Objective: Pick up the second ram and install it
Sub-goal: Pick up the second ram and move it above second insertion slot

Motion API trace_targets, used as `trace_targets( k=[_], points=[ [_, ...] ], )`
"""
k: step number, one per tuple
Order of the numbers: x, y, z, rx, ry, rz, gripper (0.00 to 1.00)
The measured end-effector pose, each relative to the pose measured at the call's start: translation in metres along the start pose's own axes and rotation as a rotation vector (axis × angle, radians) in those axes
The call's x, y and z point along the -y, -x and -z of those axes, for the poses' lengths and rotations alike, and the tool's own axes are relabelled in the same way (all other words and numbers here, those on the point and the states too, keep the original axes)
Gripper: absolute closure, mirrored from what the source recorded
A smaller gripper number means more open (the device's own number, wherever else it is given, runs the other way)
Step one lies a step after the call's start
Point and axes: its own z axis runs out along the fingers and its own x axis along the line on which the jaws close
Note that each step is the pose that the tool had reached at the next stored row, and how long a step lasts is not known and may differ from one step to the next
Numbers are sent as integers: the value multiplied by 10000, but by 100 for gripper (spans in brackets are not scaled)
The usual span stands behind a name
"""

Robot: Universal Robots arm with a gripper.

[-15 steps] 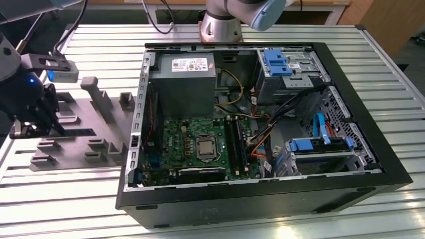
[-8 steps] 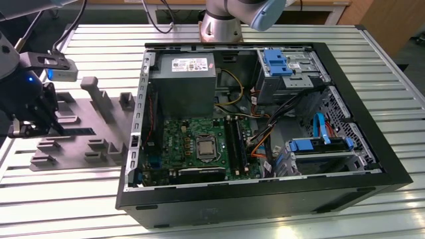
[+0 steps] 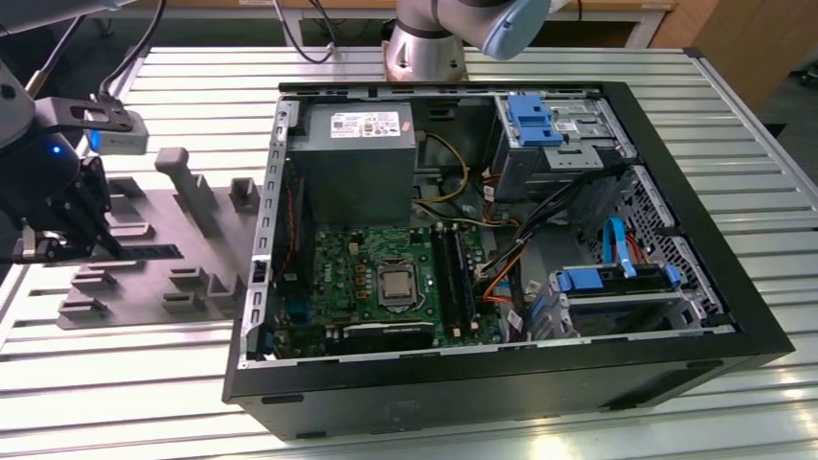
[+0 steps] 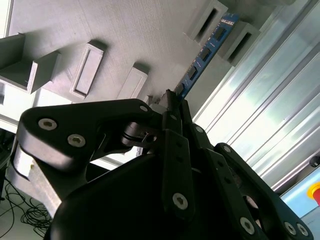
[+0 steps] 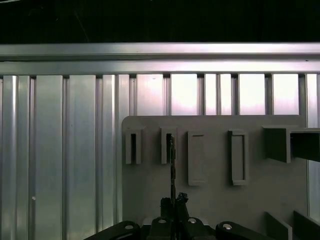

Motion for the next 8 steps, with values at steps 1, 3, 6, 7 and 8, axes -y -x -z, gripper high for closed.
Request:
trace_targets(
  k=[1,3,6,7,8],
  points=[
    [0,0,5,1,-1,0,86],
    [0,0,13,1,-2,0,86],
    [0,0,23,1,-2,0,86],
    [0,1,26,0,-1,0,86],
    [0,1,28,1,-2,0,86]
  ],
)
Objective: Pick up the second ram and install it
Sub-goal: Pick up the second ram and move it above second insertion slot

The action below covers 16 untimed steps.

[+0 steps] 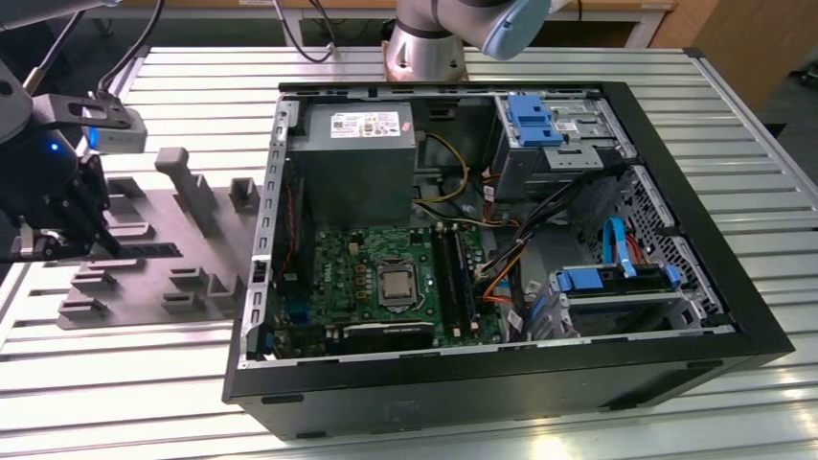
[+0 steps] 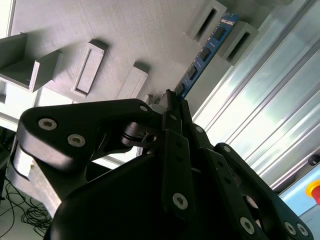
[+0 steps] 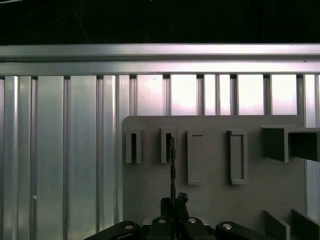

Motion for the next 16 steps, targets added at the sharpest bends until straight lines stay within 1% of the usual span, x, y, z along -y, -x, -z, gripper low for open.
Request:
trace_targets(
  k=[16],
  points=[
    [0,2,53,0,1,0,86]
  ],
)
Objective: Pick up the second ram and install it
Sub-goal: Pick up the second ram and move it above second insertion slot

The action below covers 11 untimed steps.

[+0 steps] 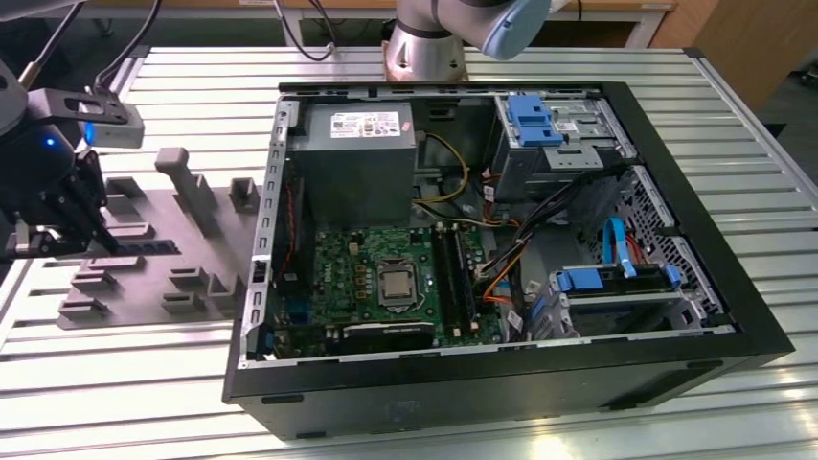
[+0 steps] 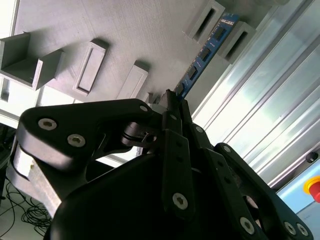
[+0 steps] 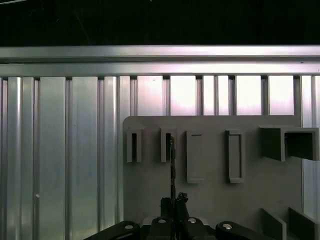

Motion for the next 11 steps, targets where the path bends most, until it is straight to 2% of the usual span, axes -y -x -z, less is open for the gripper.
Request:
trace_targets(
  k=[11],
  points=[
    [0,4,55,-1,0,1,86]
  ],
)
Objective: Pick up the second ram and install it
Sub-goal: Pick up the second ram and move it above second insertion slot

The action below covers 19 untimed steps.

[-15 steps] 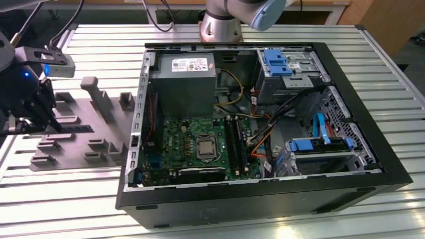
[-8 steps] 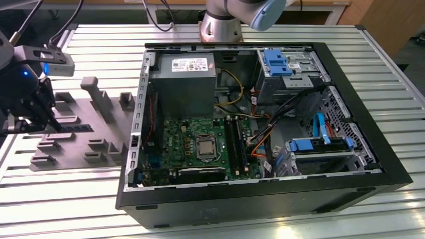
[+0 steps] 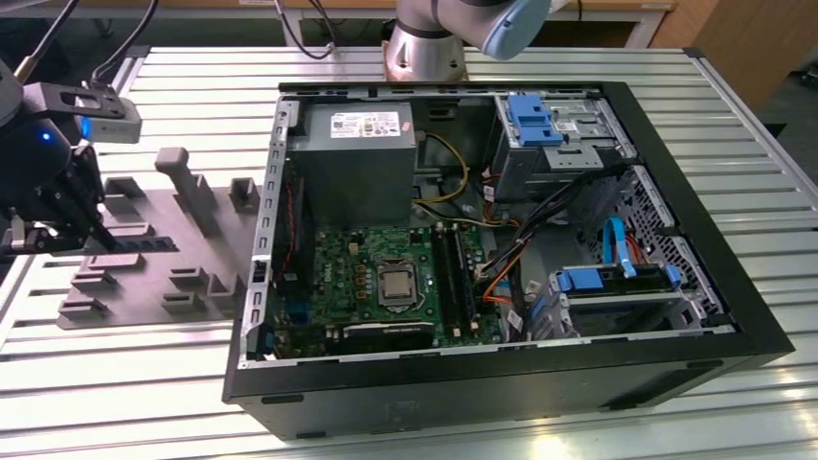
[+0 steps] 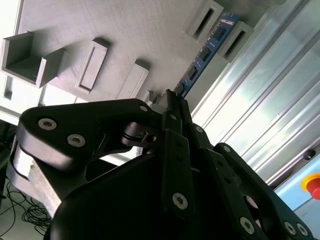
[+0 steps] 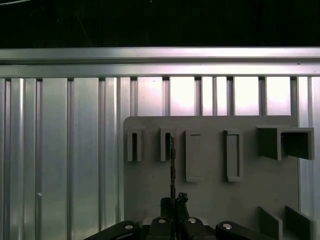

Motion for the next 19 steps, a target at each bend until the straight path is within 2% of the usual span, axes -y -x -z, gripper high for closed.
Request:
trace_targets(
  k=[19],
  points=[
    [0,5,63,-1,0,-1,86]
  ],
)
